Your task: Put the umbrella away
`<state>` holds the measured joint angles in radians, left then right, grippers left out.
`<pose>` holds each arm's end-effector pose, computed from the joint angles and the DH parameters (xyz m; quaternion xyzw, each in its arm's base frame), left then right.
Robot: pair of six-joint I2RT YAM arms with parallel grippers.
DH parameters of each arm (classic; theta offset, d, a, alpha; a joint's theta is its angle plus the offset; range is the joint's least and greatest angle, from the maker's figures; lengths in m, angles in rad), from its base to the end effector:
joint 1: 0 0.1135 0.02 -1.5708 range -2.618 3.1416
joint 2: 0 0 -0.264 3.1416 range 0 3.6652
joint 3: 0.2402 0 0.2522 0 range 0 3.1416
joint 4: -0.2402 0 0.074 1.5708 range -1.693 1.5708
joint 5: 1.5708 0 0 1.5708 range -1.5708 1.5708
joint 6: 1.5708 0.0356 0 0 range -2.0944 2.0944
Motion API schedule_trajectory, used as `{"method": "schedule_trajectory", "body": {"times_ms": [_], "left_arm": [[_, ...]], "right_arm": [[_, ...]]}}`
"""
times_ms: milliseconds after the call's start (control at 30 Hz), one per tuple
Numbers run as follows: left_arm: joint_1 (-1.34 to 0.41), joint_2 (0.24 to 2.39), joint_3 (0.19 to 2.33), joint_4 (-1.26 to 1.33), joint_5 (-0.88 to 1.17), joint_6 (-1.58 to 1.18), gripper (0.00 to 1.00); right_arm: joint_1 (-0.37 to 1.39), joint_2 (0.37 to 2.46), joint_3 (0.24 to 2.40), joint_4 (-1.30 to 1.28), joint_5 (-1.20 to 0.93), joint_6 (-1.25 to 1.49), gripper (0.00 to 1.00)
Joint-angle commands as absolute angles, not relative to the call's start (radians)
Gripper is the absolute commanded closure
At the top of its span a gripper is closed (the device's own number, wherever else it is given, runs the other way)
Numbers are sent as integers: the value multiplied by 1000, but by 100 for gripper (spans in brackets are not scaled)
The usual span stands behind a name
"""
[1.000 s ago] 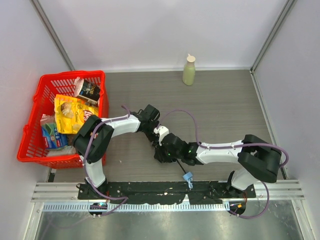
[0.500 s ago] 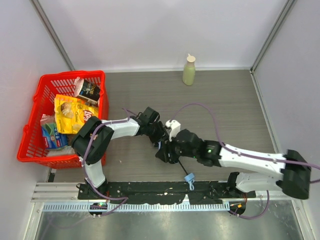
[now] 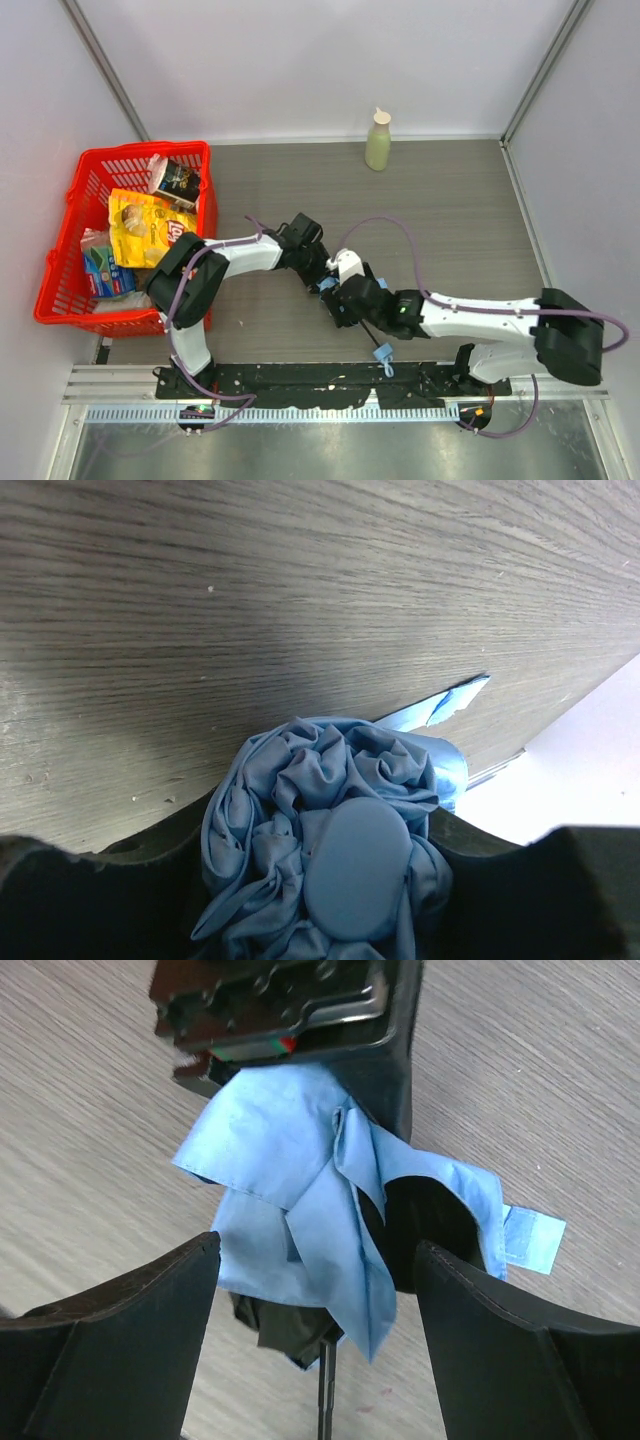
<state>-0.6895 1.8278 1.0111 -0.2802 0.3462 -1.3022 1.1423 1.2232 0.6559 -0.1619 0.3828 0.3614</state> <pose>0.2605 -0.2304 0.1357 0.2502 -0.9251 0.2851 0.0148 0.1154 0.2207 0.2094 -0.2692 0.8582 0.1471 0.4115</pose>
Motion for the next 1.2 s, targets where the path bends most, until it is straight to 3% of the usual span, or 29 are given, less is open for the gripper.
{"method": "schedule_trajectory", "body": {"times_ms": [0,167,300,500,567,600,800,933,967,1000,1033,1167], "left_arm": [[-693,1921,974,-560,129,-1284,100],[-693,1930,1008,-629,104,-1296,100],[-693,1919,1022,-649,83,-1296,100],[-693,1911,1012,-604,97,-1281,100],[-693,1913,1005,-578,104,-1273,100],[-693,1914,1000,-571,106,-1269,95],[-693,1885,954,-486,91,-1255,50],[-693,1852,925,-430,83,-1252,34],[-695,1847,920,-422,81,-1250,22],[-695,1839,916,-413,78,-1249,20],[-693,1836,911,-405,75,-1246,6],[-693,1832,904,-405,61,-1235,4]], "right_arm": [[1198,1331,687,-64,605,236,18],[1223,1494,758,-57,714,209,20],[1221,1555,755,-60,742,260,31],[1212,1545,643,61,658,310,72],[1209,1539,602,109,611,319,94],[1204,1531,572,144,573,330,99],[1158,1503,442,328,359,380,99],[1132,1494,378,445,255,406,99],[1123,1491,365,486,218,410,99],[1106,1491,345,503,192,413,99],[1092,1483,335,537,143,417,99],[1031,1462,290,598,45,436,99]]}}
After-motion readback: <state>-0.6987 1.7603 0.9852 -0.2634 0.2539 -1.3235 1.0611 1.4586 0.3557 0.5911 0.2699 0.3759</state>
